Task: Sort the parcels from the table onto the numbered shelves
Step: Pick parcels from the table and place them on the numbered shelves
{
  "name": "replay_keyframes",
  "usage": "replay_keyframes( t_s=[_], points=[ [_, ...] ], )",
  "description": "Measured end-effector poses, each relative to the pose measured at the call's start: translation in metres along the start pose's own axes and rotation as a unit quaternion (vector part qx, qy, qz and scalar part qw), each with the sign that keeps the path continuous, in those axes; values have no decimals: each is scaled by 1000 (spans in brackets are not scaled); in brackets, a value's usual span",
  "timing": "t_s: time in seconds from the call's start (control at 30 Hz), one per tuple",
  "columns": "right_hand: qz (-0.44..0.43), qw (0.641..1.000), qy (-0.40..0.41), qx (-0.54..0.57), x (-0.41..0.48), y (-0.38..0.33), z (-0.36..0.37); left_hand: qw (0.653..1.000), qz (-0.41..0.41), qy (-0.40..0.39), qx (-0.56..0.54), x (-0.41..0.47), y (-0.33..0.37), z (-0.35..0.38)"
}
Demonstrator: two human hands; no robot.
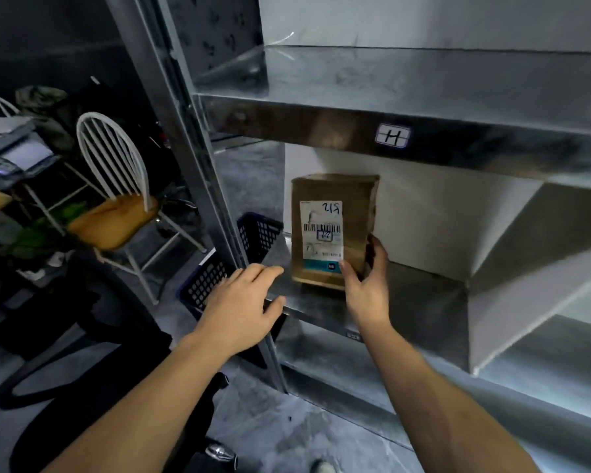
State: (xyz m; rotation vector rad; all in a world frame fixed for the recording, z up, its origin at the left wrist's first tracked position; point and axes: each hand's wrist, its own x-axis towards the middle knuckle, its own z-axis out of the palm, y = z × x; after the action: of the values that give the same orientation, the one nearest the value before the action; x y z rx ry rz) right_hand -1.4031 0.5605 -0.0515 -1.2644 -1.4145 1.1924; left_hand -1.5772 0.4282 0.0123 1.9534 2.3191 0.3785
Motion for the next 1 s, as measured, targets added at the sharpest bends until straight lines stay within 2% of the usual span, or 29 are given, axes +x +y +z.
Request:
replay_keyframes(
  t_s=[0.33, 0.8, 1.0],
  points=[
    [65, 996, -50, -26, 20, 30, 5, 1000, 20, -14, -21, 28, -10, 15],
    [100, 993, -16, -62, 10, 31, 27, 997, 45, -59, -20, 13, -29, 17],
    [71, 987, 5, -144, -28, 10, 10, 996, 57, -72, -16, -8, -27, 10]
  ],
)
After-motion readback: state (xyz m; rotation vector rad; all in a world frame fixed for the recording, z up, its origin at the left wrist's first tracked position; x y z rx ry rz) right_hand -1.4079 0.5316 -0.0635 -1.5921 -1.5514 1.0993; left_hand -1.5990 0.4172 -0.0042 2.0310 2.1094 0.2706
